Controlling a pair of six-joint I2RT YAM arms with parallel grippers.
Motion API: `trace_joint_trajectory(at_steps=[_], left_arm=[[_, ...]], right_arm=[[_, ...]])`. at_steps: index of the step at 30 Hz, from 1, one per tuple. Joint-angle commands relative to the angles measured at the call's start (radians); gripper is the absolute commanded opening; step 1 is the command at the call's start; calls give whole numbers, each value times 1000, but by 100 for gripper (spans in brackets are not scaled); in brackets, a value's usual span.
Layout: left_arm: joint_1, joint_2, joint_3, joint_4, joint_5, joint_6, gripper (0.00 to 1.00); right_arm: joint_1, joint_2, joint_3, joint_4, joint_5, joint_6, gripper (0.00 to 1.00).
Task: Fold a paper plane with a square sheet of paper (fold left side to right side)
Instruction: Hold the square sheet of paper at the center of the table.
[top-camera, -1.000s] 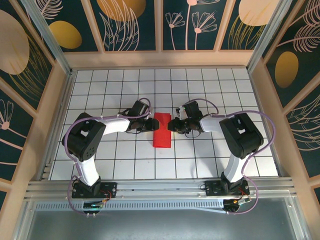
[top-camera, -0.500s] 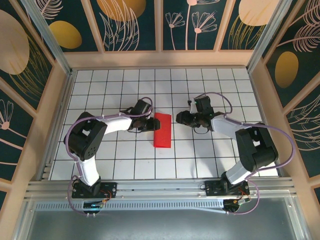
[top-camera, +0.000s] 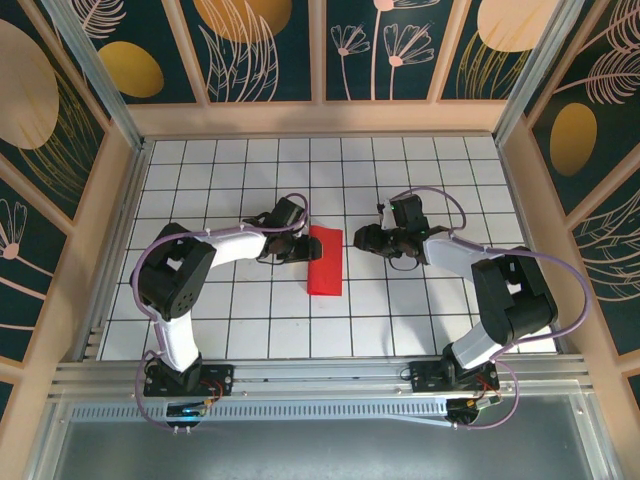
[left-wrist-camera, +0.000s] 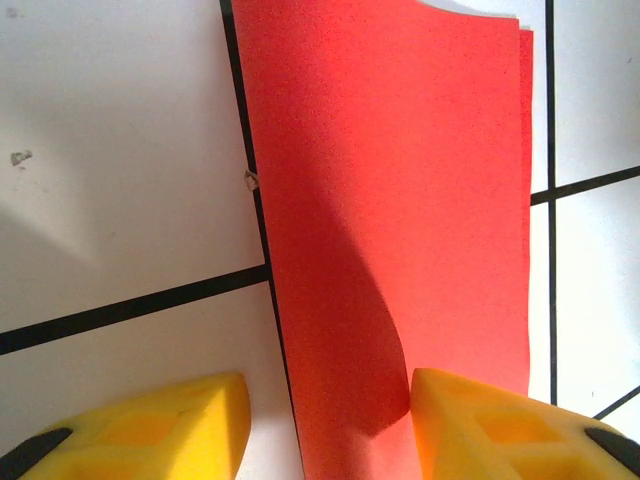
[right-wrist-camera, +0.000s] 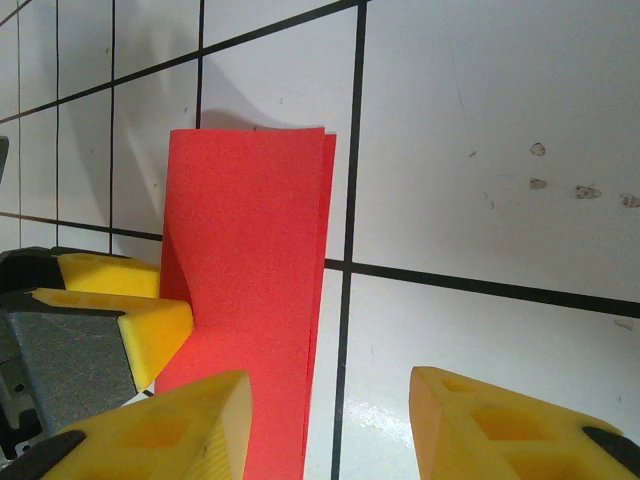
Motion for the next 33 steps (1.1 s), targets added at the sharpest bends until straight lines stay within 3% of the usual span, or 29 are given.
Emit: trace_joint_trajectory(at_steps=[1, 26, 31, 33], left_arm=[[-44, 112, -6, 7, 6, 22, 49], [-58, 140, 16, -22, -11, 34, 51], [-57, 140, 16, -25, -15, 34, 51], [-56, 141, 15, -25, -16, 33, 51]], right_arm=[[-7, 0, -9, 0, -2, -9, 46], [15, 43, -11, 19, -50, -3, 45], [44, 78, -6, 68, -120, 31, 35], [63, 105, -2, 101, -153, 52, 25]])
